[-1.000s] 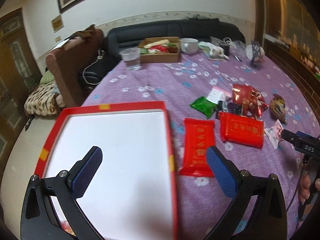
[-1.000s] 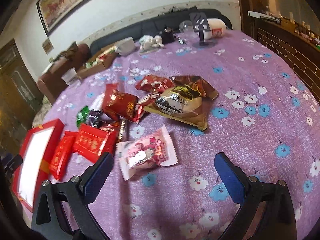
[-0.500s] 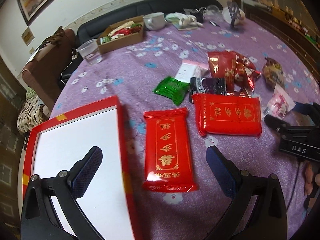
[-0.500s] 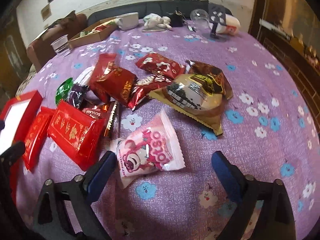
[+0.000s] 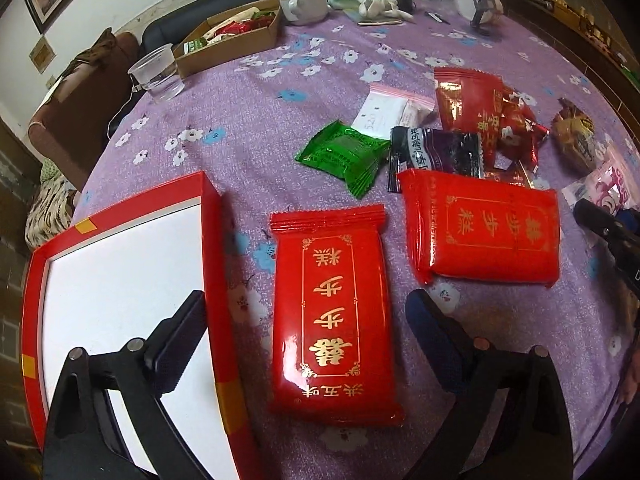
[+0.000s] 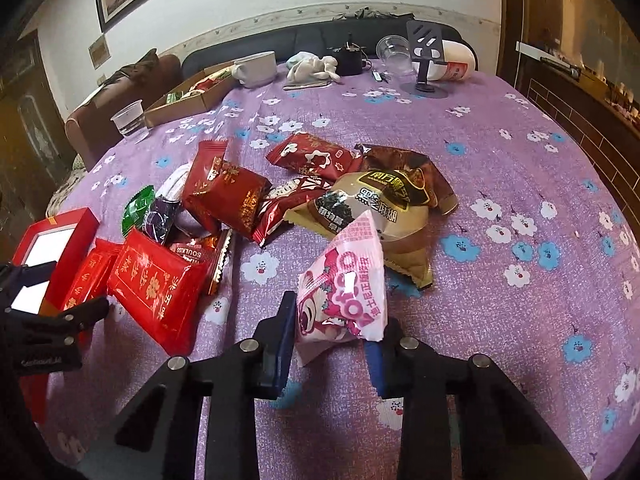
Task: Organize snacks
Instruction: 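Grasp the pink Lotso snack pack with the right tool, then grasp the long red snack pack with the left tool while the right tool holds the pink pack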
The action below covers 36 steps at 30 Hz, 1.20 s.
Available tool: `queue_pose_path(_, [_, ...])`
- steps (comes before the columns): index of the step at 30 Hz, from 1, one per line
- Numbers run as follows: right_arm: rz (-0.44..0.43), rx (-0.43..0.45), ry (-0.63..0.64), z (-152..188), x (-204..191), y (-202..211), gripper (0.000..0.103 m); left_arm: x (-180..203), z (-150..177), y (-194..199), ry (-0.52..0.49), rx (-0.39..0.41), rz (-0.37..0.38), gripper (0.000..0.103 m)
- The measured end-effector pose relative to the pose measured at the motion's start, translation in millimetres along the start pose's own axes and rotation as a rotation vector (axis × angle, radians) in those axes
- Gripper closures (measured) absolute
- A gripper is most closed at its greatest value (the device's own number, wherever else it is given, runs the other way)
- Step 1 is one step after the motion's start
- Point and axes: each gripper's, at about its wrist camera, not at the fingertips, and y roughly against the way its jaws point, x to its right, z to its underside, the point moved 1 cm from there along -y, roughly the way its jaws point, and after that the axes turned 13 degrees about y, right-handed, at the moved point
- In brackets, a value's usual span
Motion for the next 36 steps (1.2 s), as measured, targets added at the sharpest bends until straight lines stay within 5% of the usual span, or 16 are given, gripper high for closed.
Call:
queue_pose_path(6, [-0.057, 0.011, -0.06, 0.6, 11.0, -0.2, 0.071, 5.1, 3.9, 5.9, -0.015, 0.016, -0.019, 0.017])
queue_pose_path(11, [-0.09, 0.013, -0.096, 1.0, 17.0, -0.6, 0.072, 12.5, 10.1, 14.7, -0.063, 0.014, 0.007, 0.017])
queue_pose_path(15, [-0.1, 0.013, -0.106, 1.5, 18.6, -0.6, 0.072, 6.1, 8.5, 8.0, -0.13, 0.073, -0.101, 0.009])
queue_pose_path(21, [-0.111, 0.013, -0.117, 2.0, 20.6, -0.7, 0.072, -29.2, -5.1, -3.9, -0.002, 0.013, -0.034, 0.004])
queue_pose_path(31, [-0.144, 0.004, -0.144, 1.8, 25.7, -1.7, 0.07, 3.0, -2.7, 27.1, -0.076, 0.059, 0.024, 0.005])
queue_pose_path(36, [-0.151, 0.002, -0.15, 2.6, 27.5, -0.9, 0.07, -3.9, -4.7, 10.2, -0.035, -0.007, 0.067, 0.005])
